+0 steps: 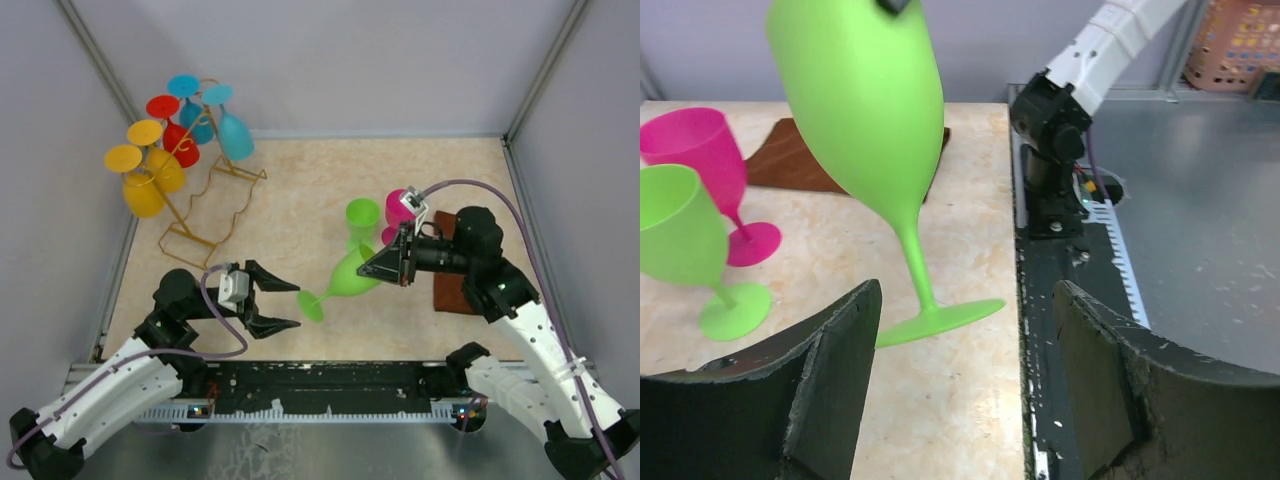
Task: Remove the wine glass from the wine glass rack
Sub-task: Place the wine glass at the center of the board.
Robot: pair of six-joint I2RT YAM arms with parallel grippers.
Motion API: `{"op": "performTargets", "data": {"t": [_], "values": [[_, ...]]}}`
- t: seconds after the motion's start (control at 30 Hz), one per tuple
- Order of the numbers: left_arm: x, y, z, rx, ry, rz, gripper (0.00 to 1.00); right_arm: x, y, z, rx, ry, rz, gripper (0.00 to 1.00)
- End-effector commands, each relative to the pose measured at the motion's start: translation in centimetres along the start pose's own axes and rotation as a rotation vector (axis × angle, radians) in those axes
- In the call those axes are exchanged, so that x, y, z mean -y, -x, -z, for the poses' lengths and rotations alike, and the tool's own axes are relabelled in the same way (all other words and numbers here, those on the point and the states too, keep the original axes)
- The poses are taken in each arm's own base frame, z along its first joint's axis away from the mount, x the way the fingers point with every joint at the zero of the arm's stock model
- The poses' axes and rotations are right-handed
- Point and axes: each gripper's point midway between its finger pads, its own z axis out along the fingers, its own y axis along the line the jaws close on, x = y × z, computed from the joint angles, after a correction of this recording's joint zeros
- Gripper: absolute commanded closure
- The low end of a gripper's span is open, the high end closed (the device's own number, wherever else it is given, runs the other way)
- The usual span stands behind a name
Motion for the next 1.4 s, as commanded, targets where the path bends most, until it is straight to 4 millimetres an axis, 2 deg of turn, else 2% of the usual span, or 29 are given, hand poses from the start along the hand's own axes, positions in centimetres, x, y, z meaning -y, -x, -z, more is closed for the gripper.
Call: {"op": "performTargets", "data": {"t": [0.0, 0.1, 0.17, 0.3, 0.37, 0.53, 0.73, 0.93, 1.37], "values": [[-2.5, 1.7, 0.2, 0.059, 0.151, -0.010, 0.23, 4.7, 0.9, 0.7, 0.030, -0.278, 0.038, 1.00], [-4.6, 1.7, 0.6, 0.089, 0.289, 0.058, 0.20, 9.9, -0.2, 2.3, 0.008, -0.550, 0.021, 1.00], [-5.9, 1.8, 1.0, 0.117, 0.371, 0.111, 0.13, 12.5, -0.8, 3.6, -0.016, -0.699, 0.009, 1.00], [-5.9, 2.4, 1.0, 0.170, 0.378, 0.118, 0.01, 15.5, -0.7, 6.0, -0.015, -0.911, 0.016, 1.00], [-6.3, 2.6, 1.2, 0.189, 0.401, 0.136, 0.01, 16.7, -0.3, 7.2, 0.008, -1.006, 0.030, 1.00], [-8.0, 2.8, 2.0, 0.236, 0.517, 0.230, 0.00, 18.6, 0.3, 8.9, 0.028, -1.149, 0.044, 1.00], [-8.7, 2.1, 2.0, 0.237, 0.565, 0.341, 0.01, 20.6, 0.7, 7.8, 0.065, -1.161, 0.039, 1.00], [-8.9, 1.7, 1.6, 0.188, 0.562, 0.361, 0.01, 22.9, -0.7, 7.3, 0.032, -1.197, 0.025, 1.00], [-9.1, 1.2, 1.8, 0.153, 0.586, 0.349, 0.01, 24.1, -1.6, 6.0, -0.100, -1.171, 0.046, 0.99]]}}
